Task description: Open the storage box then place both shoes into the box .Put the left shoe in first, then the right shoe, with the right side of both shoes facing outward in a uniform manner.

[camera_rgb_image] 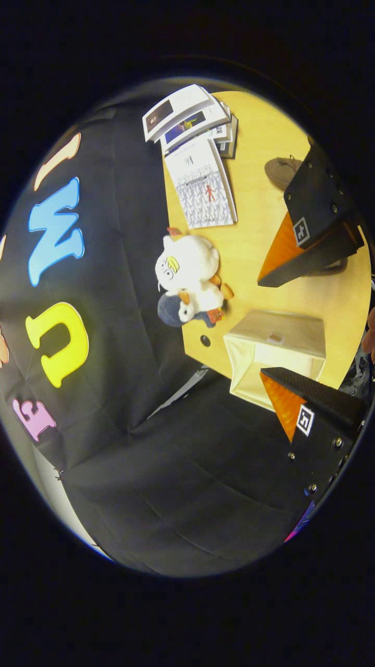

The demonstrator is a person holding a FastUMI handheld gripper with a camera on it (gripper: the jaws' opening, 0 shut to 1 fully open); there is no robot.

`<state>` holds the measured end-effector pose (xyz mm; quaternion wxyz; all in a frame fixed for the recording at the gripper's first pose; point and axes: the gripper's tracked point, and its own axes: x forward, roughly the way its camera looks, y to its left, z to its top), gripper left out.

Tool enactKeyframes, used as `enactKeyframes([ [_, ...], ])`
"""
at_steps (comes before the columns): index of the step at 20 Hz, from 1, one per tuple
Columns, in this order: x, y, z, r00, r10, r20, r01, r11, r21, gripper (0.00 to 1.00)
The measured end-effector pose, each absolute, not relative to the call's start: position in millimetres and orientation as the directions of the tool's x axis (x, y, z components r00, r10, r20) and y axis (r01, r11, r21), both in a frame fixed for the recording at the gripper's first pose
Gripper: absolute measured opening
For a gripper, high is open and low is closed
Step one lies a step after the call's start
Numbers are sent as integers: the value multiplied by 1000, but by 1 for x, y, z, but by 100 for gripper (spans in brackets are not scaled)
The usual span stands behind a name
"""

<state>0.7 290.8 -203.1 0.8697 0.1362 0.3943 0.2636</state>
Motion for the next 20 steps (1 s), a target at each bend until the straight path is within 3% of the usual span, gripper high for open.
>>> enactKeyframes([
  [6, -9, 247, -243, 526, 505, -684, -340, 862, 375, 95],
  [12, -39, 212, -301, 427, 422, -800, -386, 885, 260, 95],
  [20, -71, 198, -365, 278, 354, -893, -372, 897, 240, 95],
])
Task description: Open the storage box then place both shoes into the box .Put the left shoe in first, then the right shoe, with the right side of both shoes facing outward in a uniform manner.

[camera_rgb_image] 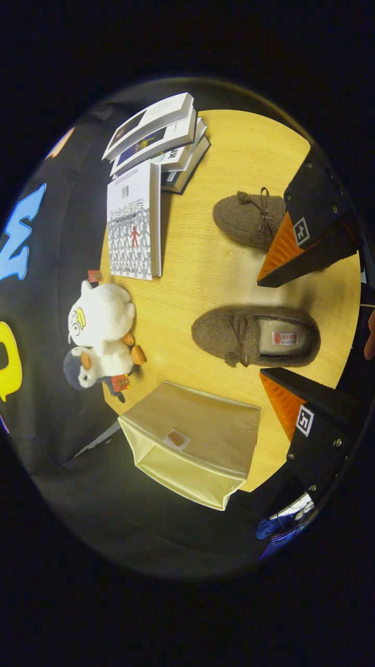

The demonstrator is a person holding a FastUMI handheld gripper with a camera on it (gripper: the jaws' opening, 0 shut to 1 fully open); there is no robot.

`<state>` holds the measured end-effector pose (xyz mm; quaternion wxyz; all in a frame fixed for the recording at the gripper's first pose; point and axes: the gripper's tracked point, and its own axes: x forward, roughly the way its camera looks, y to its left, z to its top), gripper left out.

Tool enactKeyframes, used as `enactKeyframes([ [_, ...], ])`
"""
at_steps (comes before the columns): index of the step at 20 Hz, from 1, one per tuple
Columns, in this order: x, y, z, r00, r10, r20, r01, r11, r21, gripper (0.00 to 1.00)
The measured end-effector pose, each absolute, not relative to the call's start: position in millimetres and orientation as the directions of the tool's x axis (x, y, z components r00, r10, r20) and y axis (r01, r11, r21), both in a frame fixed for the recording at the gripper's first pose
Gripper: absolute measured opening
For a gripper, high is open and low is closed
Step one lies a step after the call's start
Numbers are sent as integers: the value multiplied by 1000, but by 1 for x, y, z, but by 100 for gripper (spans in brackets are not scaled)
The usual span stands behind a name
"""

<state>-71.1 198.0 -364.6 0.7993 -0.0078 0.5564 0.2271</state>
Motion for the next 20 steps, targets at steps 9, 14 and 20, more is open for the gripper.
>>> enactKeyframes([
  [9, -68, 193, -420, 162, 267, -950, -385, 904, 188, 95],
  [14, -57, 195, -443, 113, 219, -969, -383, 910, 161, 92],
  [20, -64, 200, -441, 40, 251, -967, -308, 924, 227, 4],
])
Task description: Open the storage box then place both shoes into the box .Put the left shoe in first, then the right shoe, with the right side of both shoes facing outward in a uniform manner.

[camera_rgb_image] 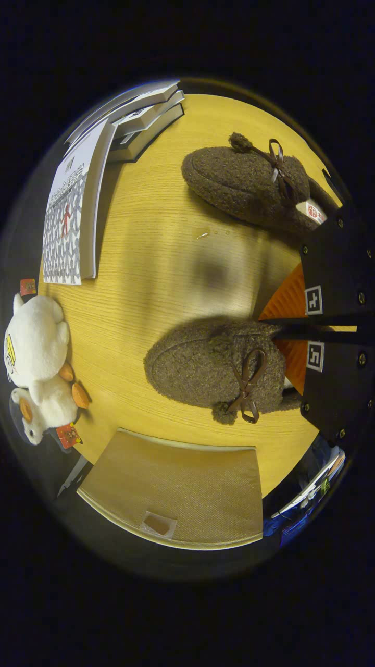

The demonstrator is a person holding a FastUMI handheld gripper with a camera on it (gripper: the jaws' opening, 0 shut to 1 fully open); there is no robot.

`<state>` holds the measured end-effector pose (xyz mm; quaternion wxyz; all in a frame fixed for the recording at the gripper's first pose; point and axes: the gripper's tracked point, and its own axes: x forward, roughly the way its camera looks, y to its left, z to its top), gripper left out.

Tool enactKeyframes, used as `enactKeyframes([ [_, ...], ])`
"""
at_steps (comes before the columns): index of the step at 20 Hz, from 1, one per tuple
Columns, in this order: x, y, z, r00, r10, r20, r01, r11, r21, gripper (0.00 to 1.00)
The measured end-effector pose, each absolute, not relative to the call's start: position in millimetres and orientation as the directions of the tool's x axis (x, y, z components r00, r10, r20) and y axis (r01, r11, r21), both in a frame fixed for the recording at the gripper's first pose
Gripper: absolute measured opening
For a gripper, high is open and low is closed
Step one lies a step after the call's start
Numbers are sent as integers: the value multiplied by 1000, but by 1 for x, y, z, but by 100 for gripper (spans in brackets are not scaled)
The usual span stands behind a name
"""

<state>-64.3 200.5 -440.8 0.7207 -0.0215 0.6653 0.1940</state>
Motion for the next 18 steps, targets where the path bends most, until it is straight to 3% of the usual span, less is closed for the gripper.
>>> enactKeyframes([
  [1, -65, 201, -437, 36, 249, -968, -312, 923, 226, 0],
  [9, -64, 217, -356, 63, 343, -937, -310, 899, 309, 0],
  [18, -49, 255, -260, 147, 416, -897, -485, 821, 301, 0],
])
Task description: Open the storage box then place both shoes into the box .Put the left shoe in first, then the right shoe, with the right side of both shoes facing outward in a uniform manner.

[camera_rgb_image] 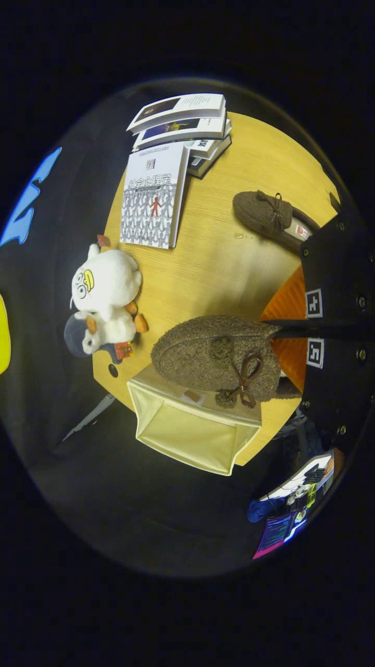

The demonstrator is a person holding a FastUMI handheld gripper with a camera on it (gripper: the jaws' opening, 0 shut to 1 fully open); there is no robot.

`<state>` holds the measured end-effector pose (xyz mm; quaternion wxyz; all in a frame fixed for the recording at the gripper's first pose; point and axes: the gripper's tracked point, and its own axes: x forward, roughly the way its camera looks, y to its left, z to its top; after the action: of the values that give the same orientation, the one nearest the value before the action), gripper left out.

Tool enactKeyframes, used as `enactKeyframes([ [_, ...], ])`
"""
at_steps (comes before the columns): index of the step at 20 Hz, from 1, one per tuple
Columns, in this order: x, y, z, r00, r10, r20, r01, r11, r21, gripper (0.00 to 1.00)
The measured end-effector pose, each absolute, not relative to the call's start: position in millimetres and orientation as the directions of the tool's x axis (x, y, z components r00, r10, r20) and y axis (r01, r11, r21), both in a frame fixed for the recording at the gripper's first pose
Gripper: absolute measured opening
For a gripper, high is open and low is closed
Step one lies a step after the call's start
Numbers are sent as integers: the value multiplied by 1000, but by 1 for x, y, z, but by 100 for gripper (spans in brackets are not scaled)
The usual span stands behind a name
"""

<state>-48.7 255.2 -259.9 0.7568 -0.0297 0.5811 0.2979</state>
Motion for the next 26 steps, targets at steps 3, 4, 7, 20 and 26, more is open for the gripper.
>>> enactKeyframes([
  [3, -43, 286, -247, 137, 458, -878, -521, 787, 329, 0],
  [4, -42, 297, -243, 131, 471, -873, -531, 776, 339, 0],
  [7, -38, 332, -230, 109, 503, -857, -571, 738, 360, 0],
  [20, -21, 454, -257, 19, 507, -862, -654, 658, 373, 0],
  [26, -23, 479, -294, -11, 445, -895, -669, 663, 338, 0],
])
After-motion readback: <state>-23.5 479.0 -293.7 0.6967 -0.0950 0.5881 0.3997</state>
